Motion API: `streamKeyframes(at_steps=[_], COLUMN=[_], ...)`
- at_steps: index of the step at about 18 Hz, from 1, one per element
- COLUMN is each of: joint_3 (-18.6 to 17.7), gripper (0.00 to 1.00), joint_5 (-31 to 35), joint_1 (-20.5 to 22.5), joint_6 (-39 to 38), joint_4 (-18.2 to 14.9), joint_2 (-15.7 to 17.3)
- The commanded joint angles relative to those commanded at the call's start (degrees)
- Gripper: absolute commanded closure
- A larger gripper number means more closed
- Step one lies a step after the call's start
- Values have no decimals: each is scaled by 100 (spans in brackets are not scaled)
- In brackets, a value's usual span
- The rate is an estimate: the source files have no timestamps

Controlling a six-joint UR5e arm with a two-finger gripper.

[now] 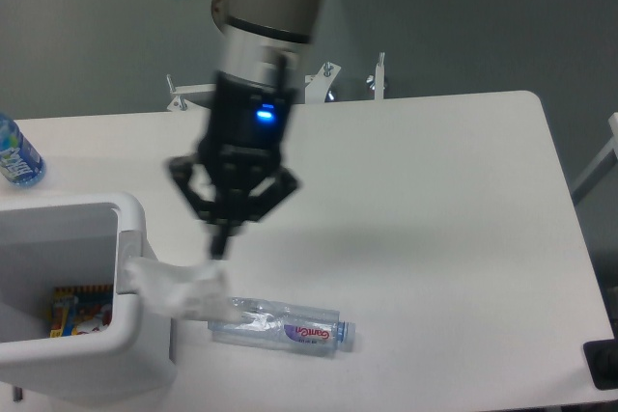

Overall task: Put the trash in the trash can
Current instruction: 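Lift the tissue and carry it over the white trash bin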

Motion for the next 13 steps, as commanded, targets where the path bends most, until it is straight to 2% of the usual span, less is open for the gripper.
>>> streamKeyframes(at_steps=[5, 8, 13], joint_3=[-131, -316, -334], gripper=[100, 100, 98], joint_5=[0, 18, 26], joint_1=[-554, -642, -765], joint_6=[-9, 8, 8], joint_4=[0, 9, 114], joint_2=[-114, -167, -386])
